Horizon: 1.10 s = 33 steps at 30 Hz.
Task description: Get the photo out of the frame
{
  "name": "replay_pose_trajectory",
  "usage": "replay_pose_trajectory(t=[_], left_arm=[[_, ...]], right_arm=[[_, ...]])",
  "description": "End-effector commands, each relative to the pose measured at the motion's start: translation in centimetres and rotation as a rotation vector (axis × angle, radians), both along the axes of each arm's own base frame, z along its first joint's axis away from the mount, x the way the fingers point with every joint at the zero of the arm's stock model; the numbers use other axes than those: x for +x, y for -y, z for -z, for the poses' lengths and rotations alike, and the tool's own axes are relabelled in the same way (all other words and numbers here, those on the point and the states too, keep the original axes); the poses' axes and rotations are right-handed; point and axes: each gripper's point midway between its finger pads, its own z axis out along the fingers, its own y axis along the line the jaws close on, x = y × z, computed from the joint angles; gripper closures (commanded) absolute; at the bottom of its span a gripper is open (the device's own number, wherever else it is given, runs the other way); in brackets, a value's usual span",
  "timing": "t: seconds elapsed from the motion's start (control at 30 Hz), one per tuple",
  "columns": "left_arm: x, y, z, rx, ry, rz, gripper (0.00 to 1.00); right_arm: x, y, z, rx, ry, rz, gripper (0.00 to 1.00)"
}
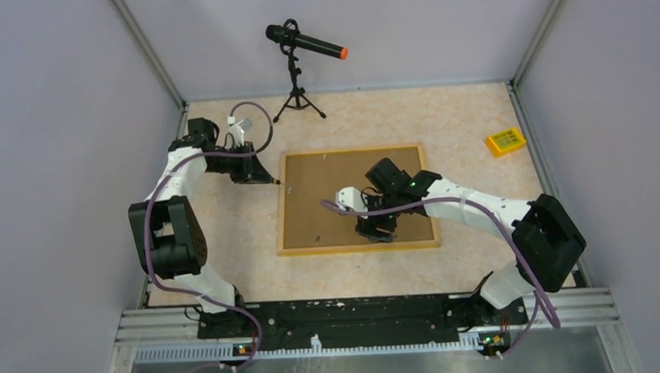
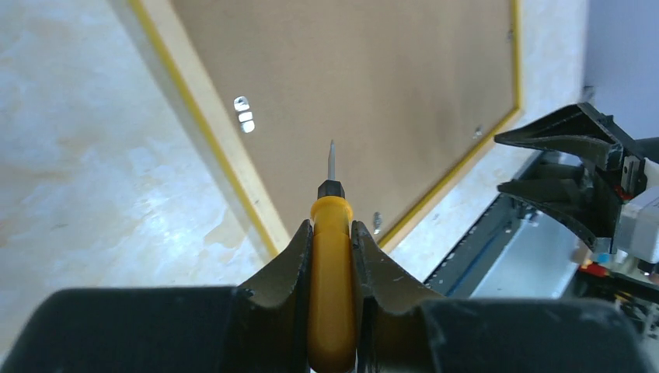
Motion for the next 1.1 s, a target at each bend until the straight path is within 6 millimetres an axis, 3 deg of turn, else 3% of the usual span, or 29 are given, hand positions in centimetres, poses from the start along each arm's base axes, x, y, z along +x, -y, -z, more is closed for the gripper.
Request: replay_pose_trajectory(t=[0.0,0.1,0.53,0.83,1.07], left_arm=[[1.0,-1.9,0.7,0.146,0.049,-0.022,1.00],[1.2,-1.7,1.4,0.167,0.043,-0.016,1.00],[3.3,-2.2,3.0,0.277,0.060,-0.059,1.00],[3.7,-1.1,4.4,0.252,0.027,-0.050,1.00],[3.9,-1.3,5.3,0.285,0.004,-0.065,1.00]], right_arm=[[-3.3,2.5,2.1,-0.061,-0.093,-0.042,0.37],[-4.1,3.2,3.6,-0.083,-0.117,-0.028,0.37],[-3.0,4.9,7.3,-0.192,-0.019,0.067,0.39],[-3.0,5.6,8.4,-0.235,-0.003,0.085,0.45],[-2.7,5.3,8.5,-0.243,-0.001,0.097,0.49]])
